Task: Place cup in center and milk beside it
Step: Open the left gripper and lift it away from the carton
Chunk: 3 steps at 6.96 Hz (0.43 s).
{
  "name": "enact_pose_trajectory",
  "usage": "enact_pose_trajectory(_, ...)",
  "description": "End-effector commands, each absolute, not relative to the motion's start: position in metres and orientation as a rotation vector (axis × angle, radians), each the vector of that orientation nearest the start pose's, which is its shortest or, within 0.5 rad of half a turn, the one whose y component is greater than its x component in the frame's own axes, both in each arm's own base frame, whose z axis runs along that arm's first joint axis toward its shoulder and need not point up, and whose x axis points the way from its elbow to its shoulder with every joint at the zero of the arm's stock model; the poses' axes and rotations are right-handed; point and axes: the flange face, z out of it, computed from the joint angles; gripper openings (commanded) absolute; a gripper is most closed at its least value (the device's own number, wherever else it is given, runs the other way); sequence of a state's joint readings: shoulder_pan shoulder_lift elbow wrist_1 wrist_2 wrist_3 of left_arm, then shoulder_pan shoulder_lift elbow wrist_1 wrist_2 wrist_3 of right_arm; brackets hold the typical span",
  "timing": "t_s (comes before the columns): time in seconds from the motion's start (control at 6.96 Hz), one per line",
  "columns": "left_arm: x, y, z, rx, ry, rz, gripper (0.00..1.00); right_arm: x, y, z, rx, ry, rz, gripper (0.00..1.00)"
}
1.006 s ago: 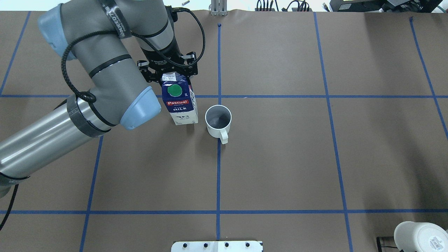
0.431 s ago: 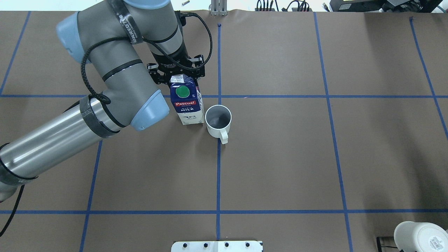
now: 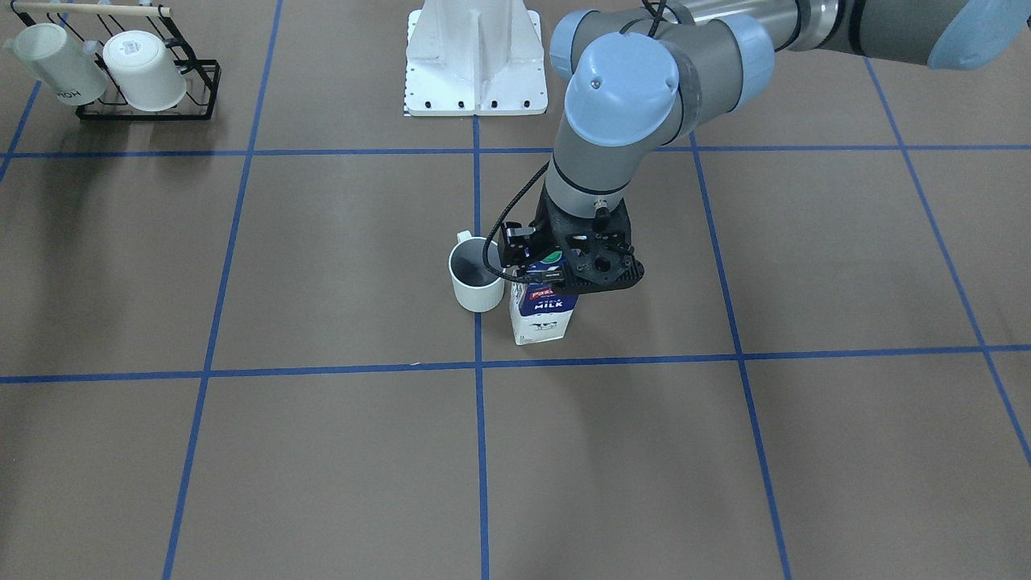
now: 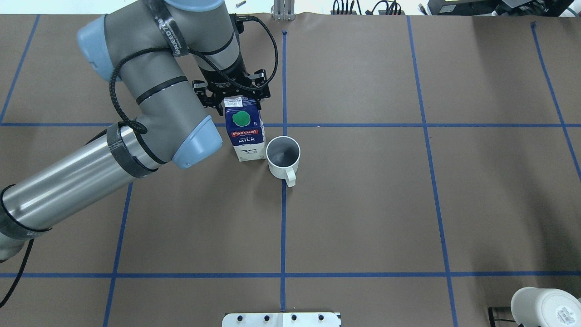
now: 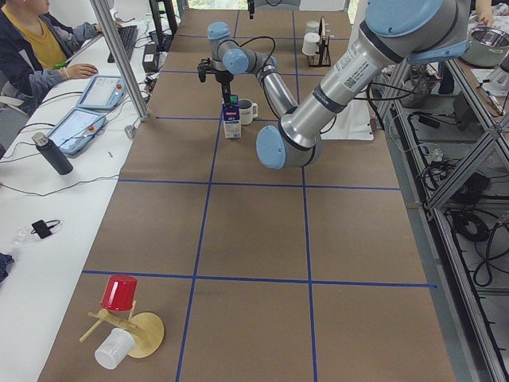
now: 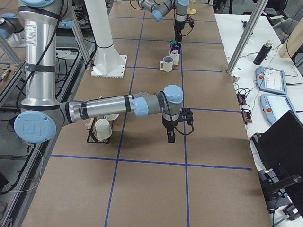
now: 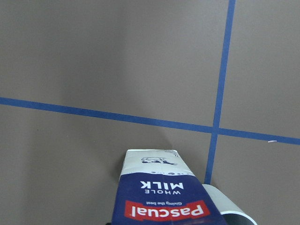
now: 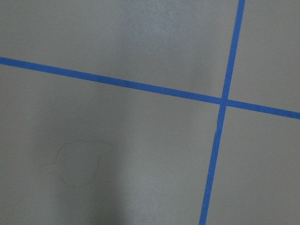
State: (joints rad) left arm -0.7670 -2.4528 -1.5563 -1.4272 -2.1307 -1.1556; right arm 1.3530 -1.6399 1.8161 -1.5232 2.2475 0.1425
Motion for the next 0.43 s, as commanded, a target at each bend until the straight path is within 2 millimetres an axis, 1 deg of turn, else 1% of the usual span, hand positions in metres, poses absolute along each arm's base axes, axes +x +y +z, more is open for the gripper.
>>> enact_pose_trajectory(0.0, 0.451, -0.547, 0.123, -0.038, 0.895, -0.121, 0.98, -0.033, -0.476, 0.571, 0.091, -0.702, -0.146, 1.0)
enact_pose_trajectory(0.14, 0.436, -0.539, 0.109, -0.013, 0.923, -0.118, 0.98, -0.033, -0.476, 0.572, 0.09, -0.7, -0.147, 1.0)
enact_pose_trajectory(0.29, 0.404, -0.537, 0.104, 0.015, 0.939, -0.139, 0.98, -0.033, -0.477, 0.571, 0.093, -0.701, -0.148, 1.0)
